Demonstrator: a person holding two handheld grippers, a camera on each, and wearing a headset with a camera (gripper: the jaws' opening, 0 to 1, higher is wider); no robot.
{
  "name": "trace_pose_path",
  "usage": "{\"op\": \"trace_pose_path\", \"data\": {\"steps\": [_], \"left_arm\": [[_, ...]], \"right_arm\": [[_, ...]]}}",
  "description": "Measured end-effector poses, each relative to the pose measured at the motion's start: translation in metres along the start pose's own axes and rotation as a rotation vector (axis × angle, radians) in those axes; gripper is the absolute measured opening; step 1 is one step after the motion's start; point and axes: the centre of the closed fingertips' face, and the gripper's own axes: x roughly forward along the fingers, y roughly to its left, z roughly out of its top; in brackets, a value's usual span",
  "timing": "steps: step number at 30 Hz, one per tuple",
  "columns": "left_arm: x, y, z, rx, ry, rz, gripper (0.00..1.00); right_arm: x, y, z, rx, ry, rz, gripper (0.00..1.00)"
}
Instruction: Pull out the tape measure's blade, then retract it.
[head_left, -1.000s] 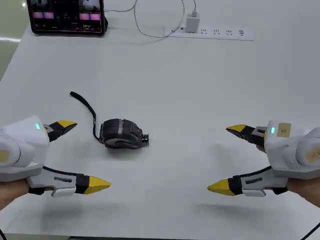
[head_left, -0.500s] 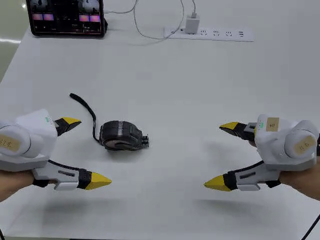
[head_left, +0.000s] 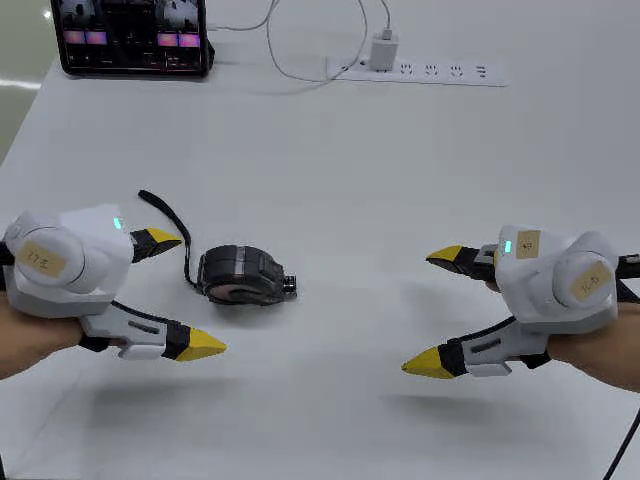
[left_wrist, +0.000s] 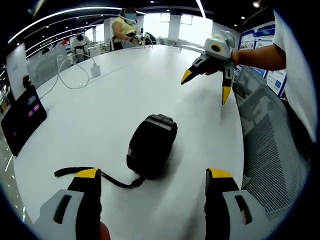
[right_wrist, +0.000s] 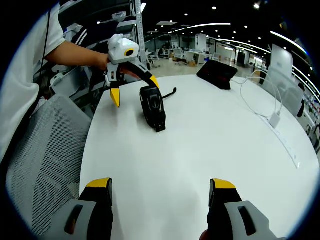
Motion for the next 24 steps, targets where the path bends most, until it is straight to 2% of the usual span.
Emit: {"op": "trace_pose_path", "data": {"steps": [5,14,24], "left_arm": [[0.005,0.002,0.004,0.025,0.017,-0.019,0.73],[0.016,0.004,0.003,0.072,0.055,-0.053,0.57],[0.023,0.007,-0.001,0.136,0.102,-0.060,0.42]], "right_arm": [[0.001,0.000,0.000,-0.002,0.003,0.004,0.77],[0.001,-0.001,0.000,-0.001,-0.001,0.005,0.76],[0.002,-0.002,0.000,0.001,-0.002,0.004,0.76]]}}
